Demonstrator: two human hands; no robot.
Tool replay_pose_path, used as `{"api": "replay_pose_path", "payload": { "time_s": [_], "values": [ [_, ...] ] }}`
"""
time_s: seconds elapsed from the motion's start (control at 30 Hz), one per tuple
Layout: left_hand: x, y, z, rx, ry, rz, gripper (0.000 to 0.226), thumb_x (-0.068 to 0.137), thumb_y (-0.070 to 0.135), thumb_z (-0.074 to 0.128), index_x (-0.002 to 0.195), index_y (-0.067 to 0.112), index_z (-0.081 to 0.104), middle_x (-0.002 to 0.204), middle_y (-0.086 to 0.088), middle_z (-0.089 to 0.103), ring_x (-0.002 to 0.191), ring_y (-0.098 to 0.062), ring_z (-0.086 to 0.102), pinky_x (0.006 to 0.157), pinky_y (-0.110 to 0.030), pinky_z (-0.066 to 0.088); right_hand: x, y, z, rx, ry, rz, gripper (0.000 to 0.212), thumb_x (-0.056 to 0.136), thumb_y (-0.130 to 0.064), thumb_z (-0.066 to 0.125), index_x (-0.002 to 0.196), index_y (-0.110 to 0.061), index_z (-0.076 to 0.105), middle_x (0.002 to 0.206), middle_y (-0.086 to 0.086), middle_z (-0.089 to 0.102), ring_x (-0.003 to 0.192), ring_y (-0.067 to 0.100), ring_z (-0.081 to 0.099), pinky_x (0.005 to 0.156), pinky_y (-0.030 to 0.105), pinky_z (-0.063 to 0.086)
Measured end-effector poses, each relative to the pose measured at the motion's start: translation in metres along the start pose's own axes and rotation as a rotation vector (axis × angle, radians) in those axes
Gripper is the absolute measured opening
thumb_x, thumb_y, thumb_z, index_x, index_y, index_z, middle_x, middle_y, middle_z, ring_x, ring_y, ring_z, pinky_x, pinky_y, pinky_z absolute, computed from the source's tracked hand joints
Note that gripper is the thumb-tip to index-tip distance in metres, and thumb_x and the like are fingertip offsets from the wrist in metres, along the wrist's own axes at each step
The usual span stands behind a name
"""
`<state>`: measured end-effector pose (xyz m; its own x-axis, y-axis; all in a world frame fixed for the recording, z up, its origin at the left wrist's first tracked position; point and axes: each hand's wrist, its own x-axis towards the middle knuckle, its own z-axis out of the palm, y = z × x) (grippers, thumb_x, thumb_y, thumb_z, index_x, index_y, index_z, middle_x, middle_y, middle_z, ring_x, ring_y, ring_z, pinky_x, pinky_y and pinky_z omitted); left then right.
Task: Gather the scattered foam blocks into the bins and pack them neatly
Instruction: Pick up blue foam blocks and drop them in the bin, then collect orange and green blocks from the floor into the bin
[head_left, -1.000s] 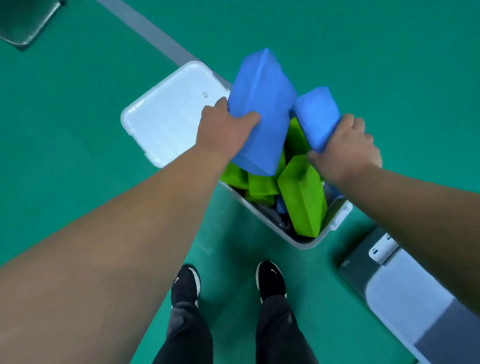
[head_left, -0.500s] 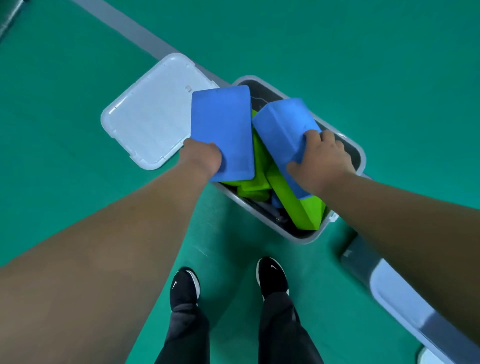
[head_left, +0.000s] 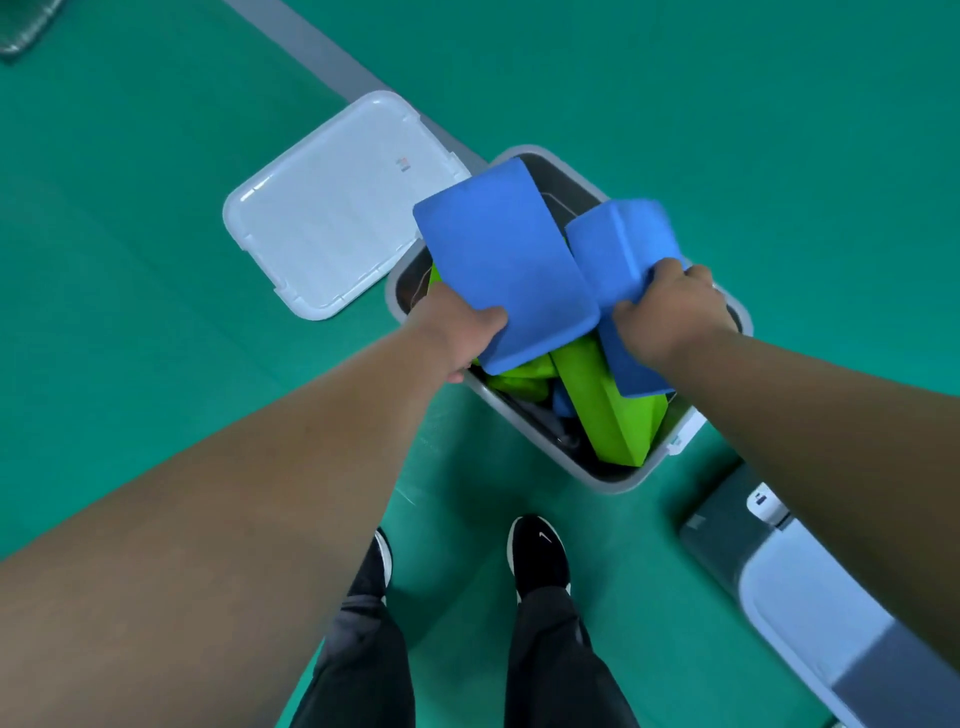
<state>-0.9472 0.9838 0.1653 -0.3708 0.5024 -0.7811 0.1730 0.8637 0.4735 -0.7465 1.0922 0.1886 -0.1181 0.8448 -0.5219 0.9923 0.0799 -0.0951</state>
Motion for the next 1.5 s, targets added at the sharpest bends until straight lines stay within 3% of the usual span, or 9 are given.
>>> {"api": "replay_pose_path", "payload": {
  "time_s": [0.2,0.3,0.4,0.7,0.9,1.07,1.23,1.37,1.5],
  "values": [
    [-0.005,-0.013,0.0,-0.075,0.01,-0.066,0.049,0.084,0.054,0.064,0.12,0.023,0.054,0.112,0.005,0.065,0.091,-0.02,0.073,0.08,-0.044,0.064,-0.009,0.0,-0.001,-0.043,0.054,-0.084,0.052,0.095,-0.036,0.055,0.135,-0.005,0.042,0.141,0.019,0.039,0.127,0.044,0.045,0.098,0.049,0.042],
    [-0.01,-0.023,-0.006,-0.058,0.019,-0.063,0.04,0.086,0.056,0.062,0.102,0.021,0.054,0.108,0.0,0.062,0.092,-0.019,0.073,0.081,-0.046,0.064,-0.015,-0.005,-0.004,-0.033,0.103,-0.169,0.048,0.095,-0.033,0.056,0.133,-0.005,0.046,0.138,0.019,0.041,0.123,0.044,0.046,0.099,0.049,0.042],
    [-0.017,-0.032,-0.021,-0.041,0.017,-0.065,0.049,0.09,0.057,0.061,0.113,0.014,0.054,0.109,-0.004,0.062,0.09,-0.02,0.074,0.082,-0.044,0.064,-0.021,-0.024,-0.009,-0.031,0.14,-0.262,0.047,0.094,-0.031,0.056,0.133,-0.006,0.049,0.136,0.018,0.044,0.12,0.043,0.048,0.1,0.048,0.041],
    [-0.053,-0.116,-0.075,-0.214,0.084,-0.083,0.032,0.099,0.033,0.054,0.113,0.005,0.064,0.11,-0.009,0.075,0.091,-0.024,0.077,0.082,-0.042,0.064,-0.072,-0.147,0.012,-0.204,0.101,-0.586,0.052,0.094,-0.038,0.054,0.137,-0.009,0.048,0.138,0.013,0.046,0.125,0.037,0.048,0.099,0.047,0.043],
    [-0.114,-0.265,-0.091,-0.443,0.146,-0.255,0.023,0.103,0.025,0.051,0.114,0.008,0.06,0.109,-0.007,0.073,0.078,-0.021,0.069,0.07,-0.031,0.054,-0.165,-0.233,0.1,-0.302,-0.056,-0.83,0.054,0.09,-0.041,0.057,0.135,-0.012,0.049,0.136,0.01,0.048,0.122,0.036,0.052,0.101,0.048,0.047],
    [-0.178,-0.427,-0.077,-0.573,0.195,-0.447,0.026,0.105,0.025,0.049,0.118,0.004,0.059,0.106,-0.006,0.072,0.072,-0.016,0.069,0.067,-0.031,0.055,-0.268,-0.278,0.205,-0.395,-0.186,-0.976,0.053,0.088,-0.039,0.059,0.134,-0.014,0.051,0.136,0.011,0.05,0.123,0.037,0.054,0.1,0.045,0.049],
    [-0.251,-0.597,-0.046,-0.702,0.213,-0.585,0.029,0.102,0.028,0.049,0.111,0.003,0.061,0.109,-0.009,0.076,0.093,-0.025,0.076,0.088,-0.045,0.063,-0.386,-0.298,0.326,-0.618,-0.331,-1.098,0.055,0.085,-0.038,0.057,0.133,-0.012,0.051,0.134,0.011,0.048,0.12,0.039,0.056,0.1,0.047,0.05],
    [-0.328,-0.712,0.004,-0.897,0.28,-0.698,0.028,0.103,0.028,0.048,0.106,0.004,0.061,0.104,-0.006,0.074,0.088,-0.022,0.075,0.084,-0.04,0.062,-0.498,-0.306,0.415,-0.784,-0.42,-1.217,0.053,0.086,-0.038,0.056,0.132,-0.012,0.052,0.134,0.011,0.048,0.117,0.038,0.057,0.098,0.045,0.051],
    [-0.396,-0.806,0.074,-0.964,0.253,-0.837,0.035,0.097,0.026,0.042,0.098,0.003,0.068,0.103,-0.01,0.077,0.093,-0.029,0.076,0.086,-0.044,0.062,-0.603,-0.301,0.496,-0.911,-0.499,-1.396,0.05,0.09,-0.037,0.056,0.132,-0.012,0.053,0.133,0.01,0.048,0.119,0.036,0.056,0.095,0.042,0.049]
  ]
}}
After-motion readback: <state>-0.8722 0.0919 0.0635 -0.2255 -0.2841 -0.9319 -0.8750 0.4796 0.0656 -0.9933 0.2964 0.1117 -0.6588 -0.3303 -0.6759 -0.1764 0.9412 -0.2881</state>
